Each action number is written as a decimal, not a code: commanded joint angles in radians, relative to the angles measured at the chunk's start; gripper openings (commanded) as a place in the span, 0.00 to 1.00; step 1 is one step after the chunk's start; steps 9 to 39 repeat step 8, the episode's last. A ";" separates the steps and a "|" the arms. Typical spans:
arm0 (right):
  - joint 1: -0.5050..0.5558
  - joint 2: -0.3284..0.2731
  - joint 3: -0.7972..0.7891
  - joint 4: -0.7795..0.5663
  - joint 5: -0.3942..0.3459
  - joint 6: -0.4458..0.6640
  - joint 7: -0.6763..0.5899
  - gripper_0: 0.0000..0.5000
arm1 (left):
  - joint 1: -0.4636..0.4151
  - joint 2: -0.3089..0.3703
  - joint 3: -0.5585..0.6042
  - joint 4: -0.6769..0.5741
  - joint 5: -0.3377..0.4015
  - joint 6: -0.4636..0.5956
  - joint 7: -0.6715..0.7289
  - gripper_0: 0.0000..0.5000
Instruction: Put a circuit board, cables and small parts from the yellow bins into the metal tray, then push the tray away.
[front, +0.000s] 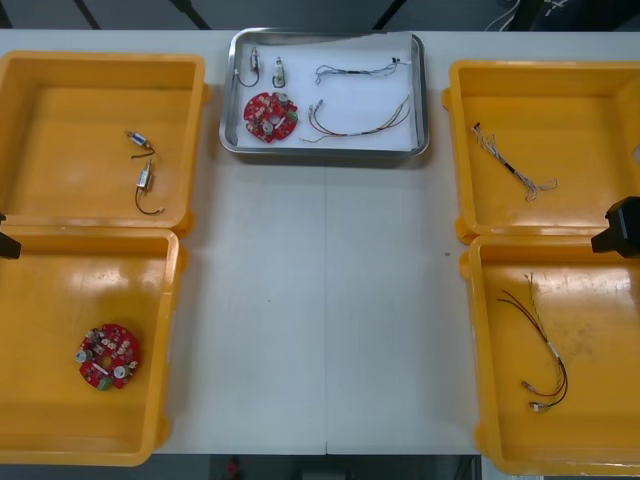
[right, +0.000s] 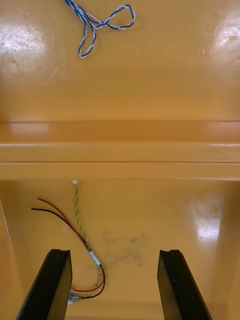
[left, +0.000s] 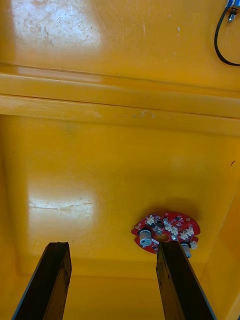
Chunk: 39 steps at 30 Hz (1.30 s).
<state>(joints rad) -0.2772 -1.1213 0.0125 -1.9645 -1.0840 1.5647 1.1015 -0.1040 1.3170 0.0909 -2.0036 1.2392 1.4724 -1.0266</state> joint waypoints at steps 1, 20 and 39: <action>0.007 0.000 0.009 -0.011 0.006 -0.008 0.011 1.00 | 0.017 0.051 0.023 -0.015 -0.009 -0.009 -0.044 1.00; 0.007 0.000 0.009 -0.011 0.006 -0.008 0.011 1.00 | 0.017 0.051 0.023 -0.015 -0.009 -0.009 -0.044 1.00; 0.007 0.000 0.009 -0.011 0.006 -0.008 0.011 1.00 | 0.017 0.051 0.023 -0.015 -0.009 -0.009 -0.044 1.00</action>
